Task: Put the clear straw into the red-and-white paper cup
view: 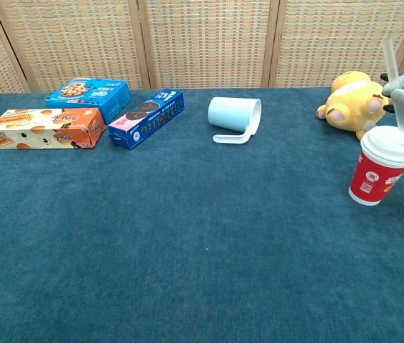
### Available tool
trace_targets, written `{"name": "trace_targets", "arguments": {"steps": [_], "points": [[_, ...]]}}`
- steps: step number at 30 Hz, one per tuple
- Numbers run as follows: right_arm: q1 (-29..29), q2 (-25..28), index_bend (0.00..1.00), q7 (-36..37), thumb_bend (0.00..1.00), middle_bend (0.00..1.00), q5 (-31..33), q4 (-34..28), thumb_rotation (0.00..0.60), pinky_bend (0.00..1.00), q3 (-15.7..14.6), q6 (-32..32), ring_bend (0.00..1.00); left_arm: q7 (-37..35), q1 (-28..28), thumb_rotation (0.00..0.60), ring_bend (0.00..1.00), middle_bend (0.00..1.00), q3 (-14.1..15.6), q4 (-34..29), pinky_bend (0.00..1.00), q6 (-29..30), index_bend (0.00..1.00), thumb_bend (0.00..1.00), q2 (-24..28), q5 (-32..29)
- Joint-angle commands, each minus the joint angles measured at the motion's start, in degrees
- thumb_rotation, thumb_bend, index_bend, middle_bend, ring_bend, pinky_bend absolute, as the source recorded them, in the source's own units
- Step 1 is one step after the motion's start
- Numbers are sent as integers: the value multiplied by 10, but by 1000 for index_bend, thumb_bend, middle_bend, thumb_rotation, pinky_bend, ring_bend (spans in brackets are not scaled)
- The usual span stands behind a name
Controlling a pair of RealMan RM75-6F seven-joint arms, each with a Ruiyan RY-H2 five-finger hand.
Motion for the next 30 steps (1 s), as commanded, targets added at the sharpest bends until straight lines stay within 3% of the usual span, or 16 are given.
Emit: {"name": "trace_targets", "arguments": {"steps": [1, 15, 26, 30], "points": [[-1, -3, 716, 1, 593, 67, 1, 5, 600, 0, 0, 0, 0, -1, 1, 600, 0, 0, 0, 1, 0, 1, 0, 55, 0, 0], [-7, -31, 707, 8, 579, 67, -7, 45, 600, 0, 1, 24, 0, -1, 1, 600, 0, 0, 5, 7, 0, -1, 0, 54, -10, 1], [-7, -45, 470, 5, 374, 29, -20, 71, 600, 0, -8, 34, 0, 3, 4, 600, 0, 0, 6, 3, 0, 6, 0, 55, -9, 4], [-7, -46, 436, 10, 359, 27, -21, 74, 600, 0, -8, 36, 0, 2, 5, 600, 0, 0, 6, 3, 0, 7, 0, 55, -9, 5]]}}
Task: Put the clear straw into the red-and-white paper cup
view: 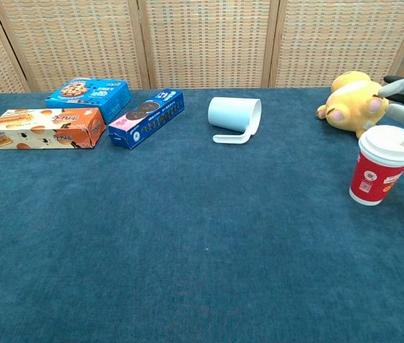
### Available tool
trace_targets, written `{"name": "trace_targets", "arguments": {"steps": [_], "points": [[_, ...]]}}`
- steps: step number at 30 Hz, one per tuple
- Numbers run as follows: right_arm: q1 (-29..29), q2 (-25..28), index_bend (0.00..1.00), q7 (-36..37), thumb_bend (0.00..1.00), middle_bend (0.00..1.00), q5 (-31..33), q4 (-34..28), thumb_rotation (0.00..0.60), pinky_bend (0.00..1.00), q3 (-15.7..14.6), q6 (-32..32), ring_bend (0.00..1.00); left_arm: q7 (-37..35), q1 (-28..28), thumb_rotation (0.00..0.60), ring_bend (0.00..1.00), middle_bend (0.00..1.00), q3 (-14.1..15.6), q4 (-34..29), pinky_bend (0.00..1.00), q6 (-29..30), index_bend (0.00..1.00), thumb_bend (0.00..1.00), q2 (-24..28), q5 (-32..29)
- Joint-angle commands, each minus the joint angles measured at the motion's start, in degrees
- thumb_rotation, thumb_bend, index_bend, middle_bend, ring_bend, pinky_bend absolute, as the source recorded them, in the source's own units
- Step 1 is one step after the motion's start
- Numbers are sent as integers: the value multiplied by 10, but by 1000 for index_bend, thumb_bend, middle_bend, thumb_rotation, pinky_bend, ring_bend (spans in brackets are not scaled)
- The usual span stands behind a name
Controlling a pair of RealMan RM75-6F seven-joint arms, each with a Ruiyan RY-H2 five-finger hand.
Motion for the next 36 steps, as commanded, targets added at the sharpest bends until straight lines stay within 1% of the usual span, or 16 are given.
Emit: {"name": "trace_targets", "arguments": {"steps": [1, 13, 16, 18, 19, 21, 22, 24, 26, 28, 31, 33, 35, 36], "points": [[0, 0, 435, 2, 359, 27, 1, 1, 600, 0, 1, 1, 0, 0, 0, 600, 0, 0, 0, 0, 0, 1, 0, 55, 0, 0], [1, 0, 391, 1, 352, 16, 1, 4, 600, 0, 0, 1, 0, -1, 0, 600, 0, 0, 0, 1, 0, -1, 0, 55, 0, 0], [2, 12, 336, -9, 332, 1, -5, -1, 600, 0, 3, 10, 0, -6, 2, 600, 0, 0, -1, 3, 0, 2, 0, 55, 0, -2], [3, 22, 268, -29, 307, 0, -11, -5, 600, 0, 4, 19, 0, -9, 2, 600, 0, 0, -1, 5, 0, 3, 0, 55, 1, -2], [5, 33, 241, -55, 293, 0, -22, -5, 600, 0, 1, 28, 0, -12, 3, 600, 0, 0, -2, 6, 0, 4, 0, 55, 2, -3], [6, 55, 158, -103, 227, 0, -39, -15, 600, 0, -2, 46, 0, -17, 5, 600, 0, 0, -3, 9, 0, 7, 0, 56, 4, -5], [6, 66, 133, -122, 199, 0, -45, -22, 600, 0, -4, 51, 0, -19, 6, 600, 0, 0, -4, 10, 0, 9, 0, 55, 5, -5], [6, 90, 54, -153, 110, 0, -53, -45, 600, 0, -6, 56, 0, -24, 7, 600, 0, 0, -4, 12, 0, 10, 0, 55, 6, -4], [5, 123, 11, -200, 43, 0, -64, -76, 600, 0, -8, 65, 0, -31, 9, 600, 0, 0, -4, 15, 0, 11, 0, 56, 6, -4], [0, 161, 0, -252, 7, 0, -74, -115, 600, 0, -14, 73, 0, -38, 10, 600, 0, 0, -5, 18, 0, 13, 0, 56, 4, -4], [-14, 222, 0, -342, 0, 0, -87, -179, 600, 0, -24, 82, 0, -49, 13, 600, 0, 0, -6, 25, 0, 16, 0, 56, -1, -7], [-22, 244, 0, -389, 0, 0, -86, -208, 600, 0, -28, 84, 0, -52, 14, 600, 0, 0, -6, 26, 0, 17, 0, 56, -4, -9], [-36, 270, 0, -459, 0, 0, -83, -242, 600, 0, -34, 91, 0, -55, 16, 600, 0, 0, -7, 27, 0, 18, 0, 56, -6, -12], [-48, 282, 0, -507, 0, 0, -81, -255, 600, 0, -38, 101, 0, -55, 17, 600, 0, 0, -8, 28, 0, 20, 0, 56, -10, -16]]}}
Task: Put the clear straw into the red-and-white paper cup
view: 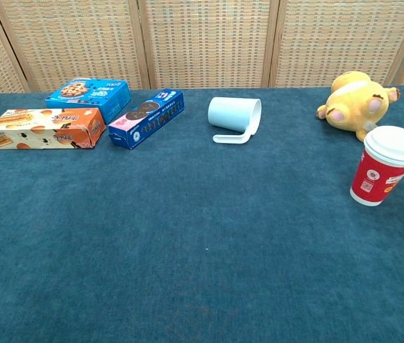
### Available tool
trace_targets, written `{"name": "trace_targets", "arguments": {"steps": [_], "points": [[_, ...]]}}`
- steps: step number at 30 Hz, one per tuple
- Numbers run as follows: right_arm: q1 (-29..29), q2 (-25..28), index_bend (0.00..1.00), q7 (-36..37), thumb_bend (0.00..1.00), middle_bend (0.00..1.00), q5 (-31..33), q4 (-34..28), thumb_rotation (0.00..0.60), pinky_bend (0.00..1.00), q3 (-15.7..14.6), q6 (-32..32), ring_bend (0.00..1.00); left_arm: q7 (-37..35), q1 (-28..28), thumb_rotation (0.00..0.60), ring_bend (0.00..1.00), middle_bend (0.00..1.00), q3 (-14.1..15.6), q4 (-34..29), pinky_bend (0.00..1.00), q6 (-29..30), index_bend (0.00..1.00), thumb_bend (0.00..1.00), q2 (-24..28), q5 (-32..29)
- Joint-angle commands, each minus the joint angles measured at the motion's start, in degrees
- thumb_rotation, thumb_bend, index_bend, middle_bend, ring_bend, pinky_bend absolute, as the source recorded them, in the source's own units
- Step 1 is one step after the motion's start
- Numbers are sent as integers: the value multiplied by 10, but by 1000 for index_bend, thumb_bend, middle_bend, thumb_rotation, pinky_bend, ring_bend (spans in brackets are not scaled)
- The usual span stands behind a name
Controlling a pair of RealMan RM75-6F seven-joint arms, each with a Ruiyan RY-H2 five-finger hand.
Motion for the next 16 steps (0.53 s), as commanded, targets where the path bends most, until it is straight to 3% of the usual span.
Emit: {"name": "trace_targets", "arguments": {"steps": [1, 8, 16], "points": [[-44, 74, 0, -175, 0, 0, -4, -91, 600, 0, -19, 34, 0, 3, 3, 600, 0, 0, -2, 3, 0, 5, 0, 56, -8, -7], [-106, 72, 0, -360, 0, 0, 25, -149, 600, 0, -32, 89, 0, 24, 8, 600, 0, 0, -6, 22, 0, 30, 0, 57, -53, -7], [-152, 47, 0, -486, 0, 0, 29, -195, 600, 0, -32, 152, 0, 30, 12, 600, 0, 0, -1, 37, 0, 43, 0, 57, -89, 12]]}}
